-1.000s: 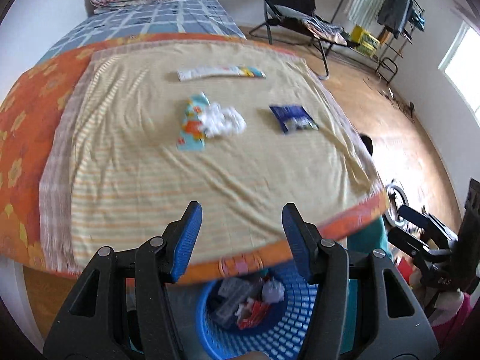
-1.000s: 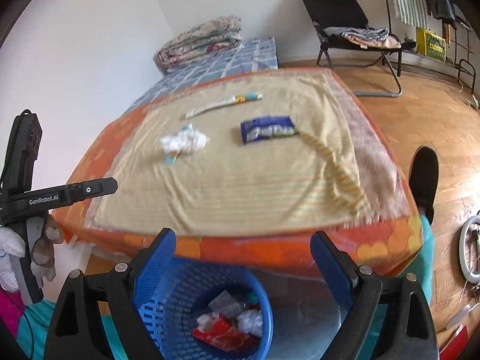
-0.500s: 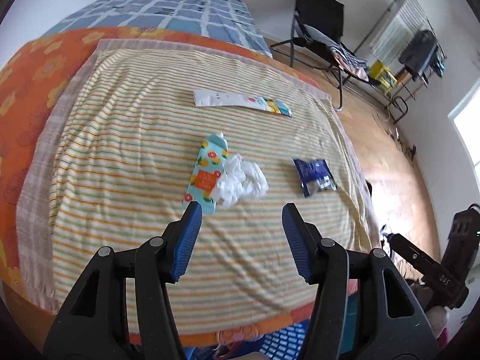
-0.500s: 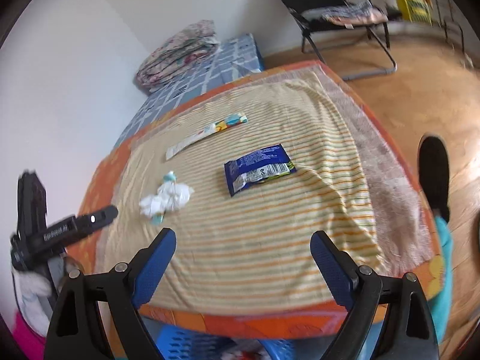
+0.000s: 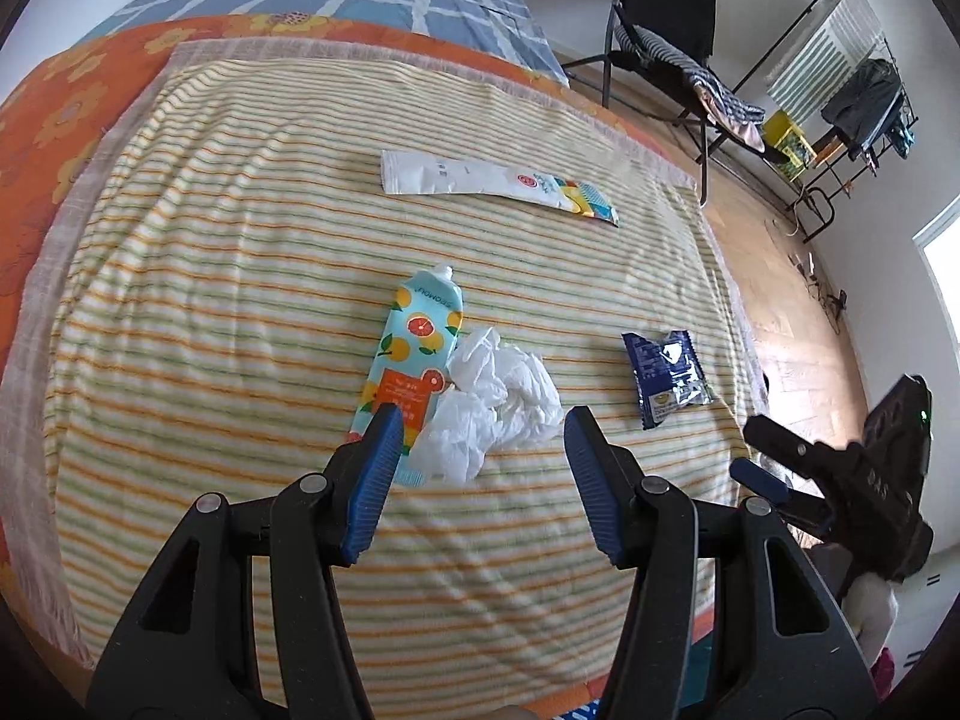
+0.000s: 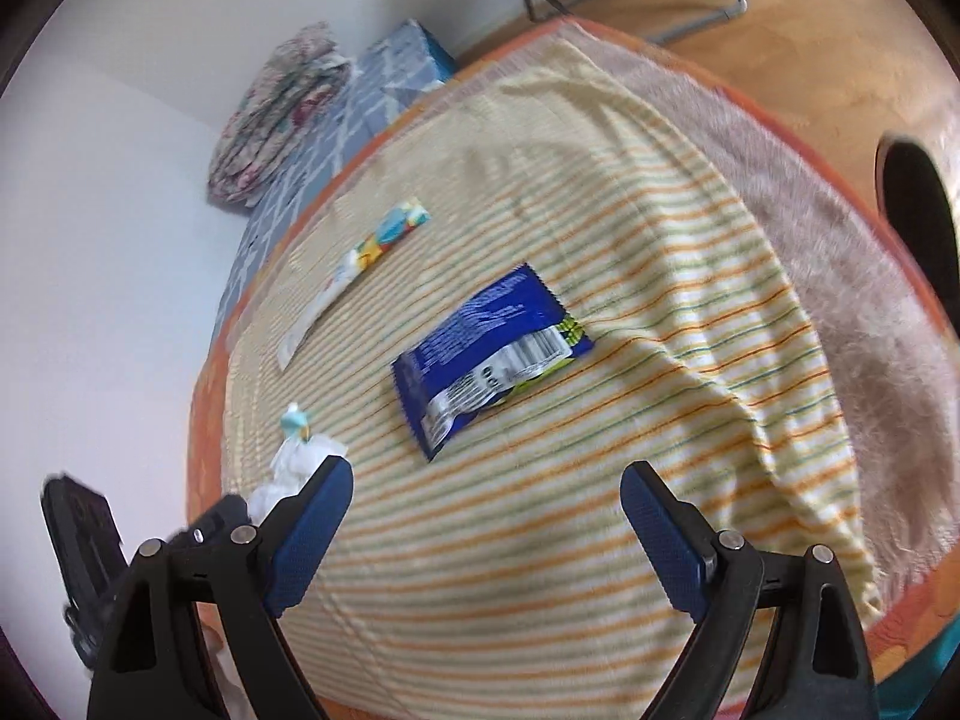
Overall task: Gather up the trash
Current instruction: 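Grasp the white tissues with the left tool while the right tool grasps the blue wrapper, then carry the tissues and blue wrapper over the blue basket with both tools, then open both tools to drop the tissues and wrapper into the basket, then move both tools back to the lotion bottle and tube on the bed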
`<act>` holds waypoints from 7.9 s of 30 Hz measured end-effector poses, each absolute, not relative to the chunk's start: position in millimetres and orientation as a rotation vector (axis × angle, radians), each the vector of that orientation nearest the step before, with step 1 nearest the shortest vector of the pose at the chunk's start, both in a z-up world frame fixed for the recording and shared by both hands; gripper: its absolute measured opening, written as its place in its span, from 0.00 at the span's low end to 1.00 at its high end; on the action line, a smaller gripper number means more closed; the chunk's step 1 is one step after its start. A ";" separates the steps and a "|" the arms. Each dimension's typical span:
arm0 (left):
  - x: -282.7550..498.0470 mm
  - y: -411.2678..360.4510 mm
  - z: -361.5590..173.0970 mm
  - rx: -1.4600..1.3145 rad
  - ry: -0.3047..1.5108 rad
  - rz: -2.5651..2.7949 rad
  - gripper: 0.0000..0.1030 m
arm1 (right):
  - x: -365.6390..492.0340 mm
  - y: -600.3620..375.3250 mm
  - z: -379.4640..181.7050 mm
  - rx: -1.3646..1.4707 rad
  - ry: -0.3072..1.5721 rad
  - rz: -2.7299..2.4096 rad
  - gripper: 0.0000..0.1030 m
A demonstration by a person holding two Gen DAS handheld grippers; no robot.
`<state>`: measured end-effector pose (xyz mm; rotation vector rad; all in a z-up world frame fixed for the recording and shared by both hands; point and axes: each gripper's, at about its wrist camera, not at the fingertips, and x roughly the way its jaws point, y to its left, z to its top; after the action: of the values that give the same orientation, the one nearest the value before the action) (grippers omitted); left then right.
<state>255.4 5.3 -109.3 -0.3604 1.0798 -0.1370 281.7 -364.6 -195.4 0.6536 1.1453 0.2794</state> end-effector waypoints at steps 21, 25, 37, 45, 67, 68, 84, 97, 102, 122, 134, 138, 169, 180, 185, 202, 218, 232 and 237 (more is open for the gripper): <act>272.5 0.8 -130.0 -0.297 1.097 -0.160 0.24 | 355.0 -338.9 -211.6 0.629 1.152 0.212 0.86; 272.8 -0.6 -131.5 -0.282 1.092 -0.167 0.11 | 364.6 -328.5 -209.7 0.571 1.141 0.197 0.85; 274.2 8.0 -126.4 -0.282 1.056 -0.135 0.04 | 370.0 -288.2 -202.8 0.196 1.124 0.193 0.41; 268.0 6.3 -118.7 -0.253 1.034 -0.136 0.04 | 357.8 -294.0 -194.8 0.218 1.087 0.253 0.07; 231.9 7.7 -79.8 -0.207 0.947 -0.176 0.03 | 298.1 -281.0 -121.7 0.130 0.897 0.356 0.00; 229.9 8.3 -78.8 -0.208 0.946 -0.180 0.03 | 296.1 -281.1 -119.7 0.124 0.892 0.357 0.00; 165.5 7.3 -52.0 -0.172 0.922 -0.278 0.03 | 226.0 -281.5 -76.8 0.094 0.830 0.420 0.00; 88.7 -7.6 -40.0 -0.095 0.925 -0.366 0.03 | 130.5 -282.6 -49.8 0.036 0.770 0.495 0.00; 59.9 -15.0 -47.0 -0.072 0.955 -0.397 0.03 | 99.1 -283.5 -51.7 0.035 0.775 0.530 0.00; 7.1 -42.8 -101.5 0.024 1.105 -0.458 0.03 | 13.6 -278.7 -102.2 -0.030 0.873 0.590 0.00; 2.9 -51.8 -139.0 0.071 1.207 -0.453 0.03 | 0.6 -276.2 -144.5 -0.028 0.969 0.579 0.00; 1.6 -51.8 -145.1 0.083 1.221 -0.441 0.03 | -0.2 -276.9 -155.9 -0.027 0.994 0.574 0.00; 12.4 -48.5 -167.4 0.098 1.279 -0.367 0.33 | -1.1 -276.5 -199.7 -0.090 1.084 0.512 0.47; 21.3 -39.7 -161.3 0.072 1.256 -0.311 0.54 | -0.9 -279.1 -192.1 -0.109 1.051 0.486 0.78; 29.2 -34.6 -155.1 0.046 1.239 -0.289 0.56 | 3.6 -280.0 -187.2 -0.121 1.038 0.472 0.83; 86.4 3.5 -112.3 -0.113 1.109 -0.179 0.59 | 59.4 -310.5 -149.0 0.020 0.972 0.433 0.90; 153.7 7.6 -95.6 -0.194 1.038 -0.110 0.59 | 131.2 -330.3 -128.1 0.054 0.914 0.420 0.96; 196.5 -11.5 -100.1 -0.199 1.003 -0.070 0.59 | 218.4 -322.0 -101.0 -0.020 0.804 0.438 0.96; 213.2 -4.6 -105.8 -0.195 0.993 -0.054 0.59 | 258.1 -318.7 -94.9 -0.011 0.795 0.458 0.96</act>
<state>213.2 -4.6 -105.8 -0.1954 0.9934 -0.0542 258.1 -318.7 -94.9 -0.0115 0.7947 0.4577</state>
